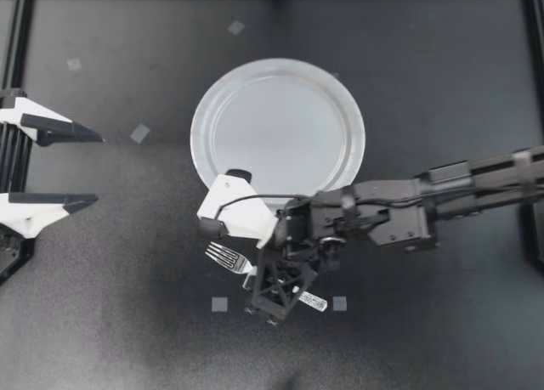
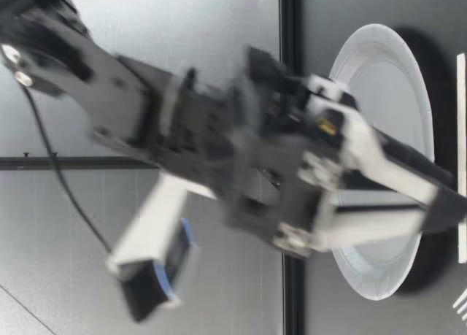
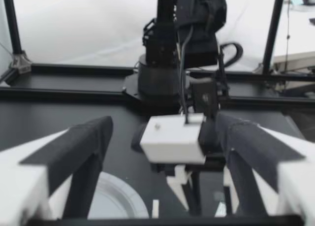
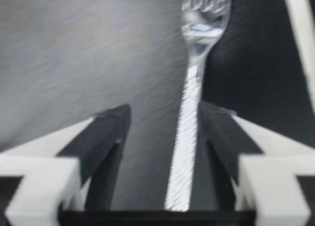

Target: Pick up the fork and place it on the plate.

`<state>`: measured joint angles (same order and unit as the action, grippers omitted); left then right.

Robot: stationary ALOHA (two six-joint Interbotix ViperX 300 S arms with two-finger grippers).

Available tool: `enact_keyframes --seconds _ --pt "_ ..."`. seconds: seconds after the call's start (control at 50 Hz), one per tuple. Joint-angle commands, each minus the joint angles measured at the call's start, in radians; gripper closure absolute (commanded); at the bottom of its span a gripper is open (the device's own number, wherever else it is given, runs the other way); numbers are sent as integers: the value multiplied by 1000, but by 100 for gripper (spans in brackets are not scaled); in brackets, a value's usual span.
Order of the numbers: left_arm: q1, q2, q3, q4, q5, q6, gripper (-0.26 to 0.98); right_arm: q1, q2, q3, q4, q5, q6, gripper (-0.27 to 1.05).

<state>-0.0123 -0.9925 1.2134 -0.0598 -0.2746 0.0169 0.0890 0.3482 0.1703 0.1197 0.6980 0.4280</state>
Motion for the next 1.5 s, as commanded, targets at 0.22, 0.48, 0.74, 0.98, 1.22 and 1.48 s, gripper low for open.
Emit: enact_keyframes --seconds 0.22,0.48,0.74,0.98,1.22,1.48 --pt "-2 -9 6 3 -9 5 -7 23 32 -84 -173 81 158 21" --pt "-2 -46 34 5 -9 5 -7 58 89 -140 -166 81 164 21" --pt "-2 -55 43 5 -9 5 -7 54 109 -140 -173 81 163 21" --pt "-2 -55 43 5 -9 5 -7 44 118 -140 -190 81 161 22" --pt "-2 -55 43 5 -9 5 -7 32 120 -141 -199 81 153 28" --pt "-2 -55 46 6 -9 5 -7 31 132 -140 -199 81 150 34"
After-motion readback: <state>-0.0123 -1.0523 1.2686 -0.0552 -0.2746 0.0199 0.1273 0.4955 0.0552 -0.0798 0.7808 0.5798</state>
